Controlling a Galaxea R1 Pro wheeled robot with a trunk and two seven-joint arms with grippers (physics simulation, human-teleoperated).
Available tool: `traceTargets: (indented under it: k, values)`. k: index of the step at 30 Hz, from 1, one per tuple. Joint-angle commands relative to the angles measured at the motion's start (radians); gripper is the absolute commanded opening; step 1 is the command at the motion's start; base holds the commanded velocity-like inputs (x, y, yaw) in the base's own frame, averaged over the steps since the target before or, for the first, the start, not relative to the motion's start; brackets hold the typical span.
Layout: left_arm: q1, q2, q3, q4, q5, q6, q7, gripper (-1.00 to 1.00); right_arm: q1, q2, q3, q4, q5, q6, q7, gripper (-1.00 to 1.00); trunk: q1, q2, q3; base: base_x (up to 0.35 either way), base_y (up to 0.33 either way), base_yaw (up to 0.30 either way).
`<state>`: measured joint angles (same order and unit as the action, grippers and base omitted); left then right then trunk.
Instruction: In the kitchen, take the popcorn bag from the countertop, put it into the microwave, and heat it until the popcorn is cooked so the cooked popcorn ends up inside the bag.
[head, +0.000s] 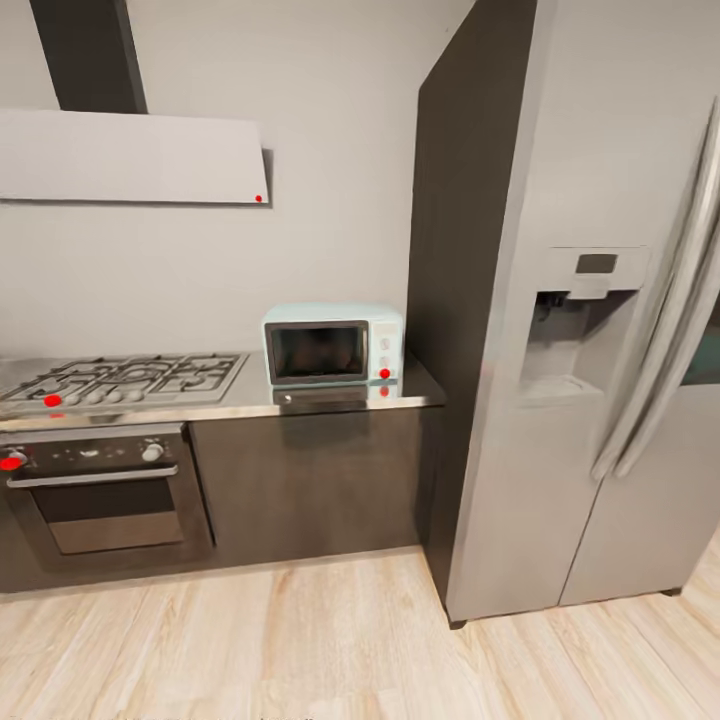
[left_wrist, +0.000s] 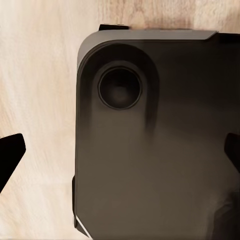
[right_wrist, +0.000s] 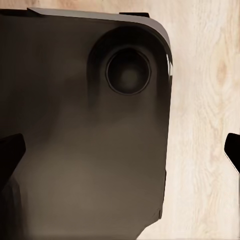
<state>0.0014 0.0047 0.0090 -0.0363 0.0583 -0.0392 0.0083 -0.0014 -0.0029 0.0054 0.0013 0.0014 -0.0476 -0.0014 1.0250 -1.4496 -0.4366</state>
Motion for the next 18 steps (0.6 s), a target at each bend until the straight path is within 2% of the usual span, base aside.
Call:
traceTargets:
  k: [1, 18]
  values:
    - [0.0, 0.0, 0.0, -0.001, 0.006, -0.002, 0.001, 1.0, 0.0, 0.0, 0.001, 0.0, 0.0, -0.003, 0.0, 1.0, 0.0, 0.0, -0.001, 0.001, 0.0, 0.269]
    - [0.0, 0.0, 0.0, -0.001, 0.006, -0.002, 0.001, 1.0, 0.0, 0.0, 0.001, 0.0, 0.0, -0.019, 0.0, 1.0, 0.0, 0.0, -0.001, 0.0, 0.0, 0.269]
